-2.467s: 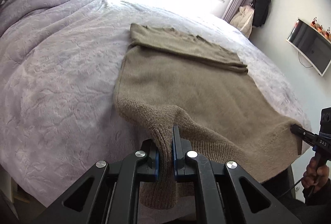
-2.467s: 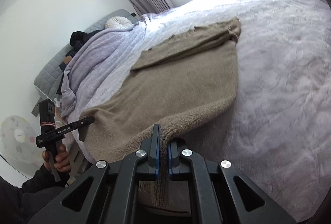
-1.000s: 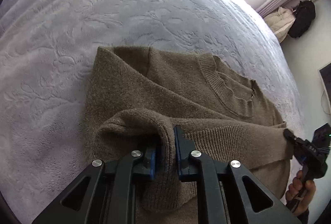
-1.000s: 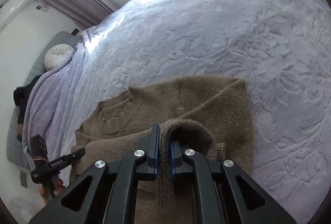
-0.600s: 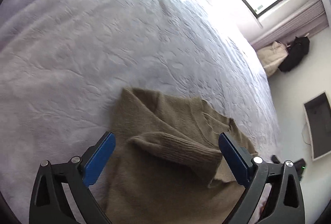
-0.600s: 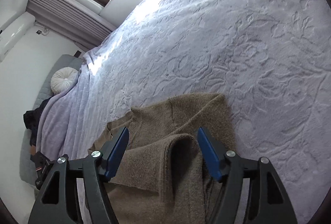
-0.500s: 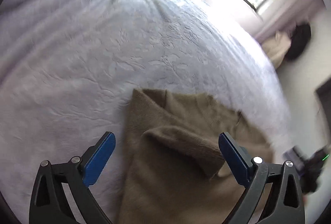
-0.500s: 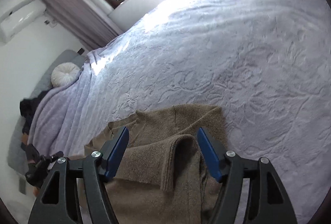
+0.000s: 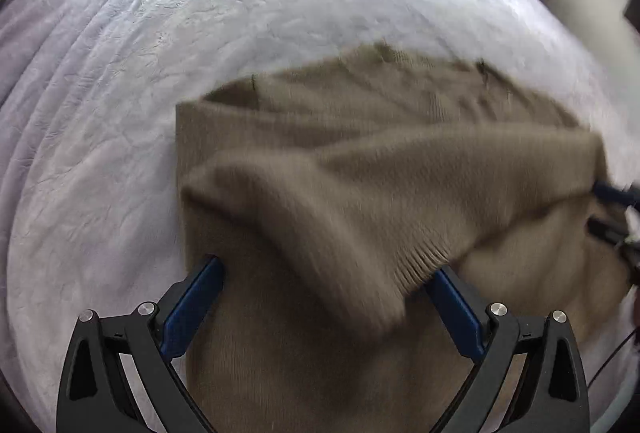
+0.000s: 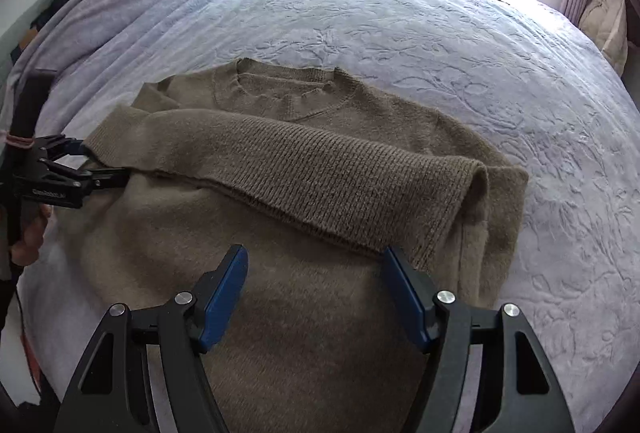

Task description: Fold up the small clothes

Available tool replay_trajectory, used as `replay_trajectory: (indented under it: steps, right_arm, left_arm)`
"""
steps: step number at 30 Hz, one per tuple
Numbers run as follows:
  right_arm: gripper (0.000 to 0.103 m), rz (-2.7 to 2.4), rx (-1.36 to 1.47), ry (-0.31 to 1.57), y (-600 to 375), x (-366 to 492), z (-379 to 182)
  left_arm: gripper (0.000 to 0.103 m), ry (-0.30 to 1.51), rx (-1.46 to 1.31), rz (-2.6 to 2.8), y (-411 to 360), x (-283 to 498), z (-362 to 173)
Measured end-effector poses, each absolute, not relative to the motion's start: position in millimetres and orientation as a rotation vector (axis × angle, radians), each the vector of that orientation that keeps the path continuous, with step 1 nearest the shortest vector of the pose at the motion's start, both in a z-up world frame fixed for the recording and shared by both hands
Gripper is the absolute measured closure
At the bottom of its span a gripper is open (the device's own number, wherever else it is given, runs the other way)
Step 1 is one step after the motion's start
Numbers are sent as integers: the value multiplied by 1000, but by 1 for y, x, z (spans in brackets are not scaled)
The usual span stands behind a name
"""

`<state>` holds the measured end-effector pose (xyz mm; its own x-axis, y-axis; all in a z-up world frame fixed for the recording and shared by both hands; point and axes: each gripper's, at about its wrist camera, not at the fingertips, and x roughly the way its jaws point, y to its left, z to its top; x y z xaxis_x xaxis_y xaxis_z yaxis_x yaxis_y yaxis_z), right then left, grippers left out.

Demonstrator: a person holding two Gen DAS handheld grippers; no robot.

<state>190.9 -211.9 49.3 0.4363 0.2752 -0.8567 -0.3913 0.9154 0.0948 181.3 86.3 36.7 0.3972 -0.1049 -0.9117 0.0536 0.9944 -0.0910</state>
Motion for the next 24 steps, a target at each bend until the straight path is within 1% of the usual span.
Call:
replay_trajectory:
  steps: [6,10,12,17,19,21,22,24]
  right_arm:
    - [30,361,59,987,-233,246,67]
    - [30,295,158,934,-249,259,82]
    - [30,276,147,918,-253,252,86]
    - [30,226,-29,800,-235,225,103]
    - [30,298,-49,850,-214,231,99]
    - [30,335,-97,901,-190,235,90]
    - [30,333,-127,930,-182,238,84]
    - [30,252,-155,1001,-184,249,64]
  left_arm:
    - [3,1128,-411,-47,134,246,42]
    - [3,1100,-530,19,160,249,43]
    - [3,1096,-507,24,164,237,43]
    - [3,1069,-334,44,145,220,54]
    - [3,1057,-178,46,118,225,61]
    - [3,994,-81,96,110,226,70]
    - [3,987,-87,127,117,229,71]
    - [3,1043,-153,155,142,234,62]
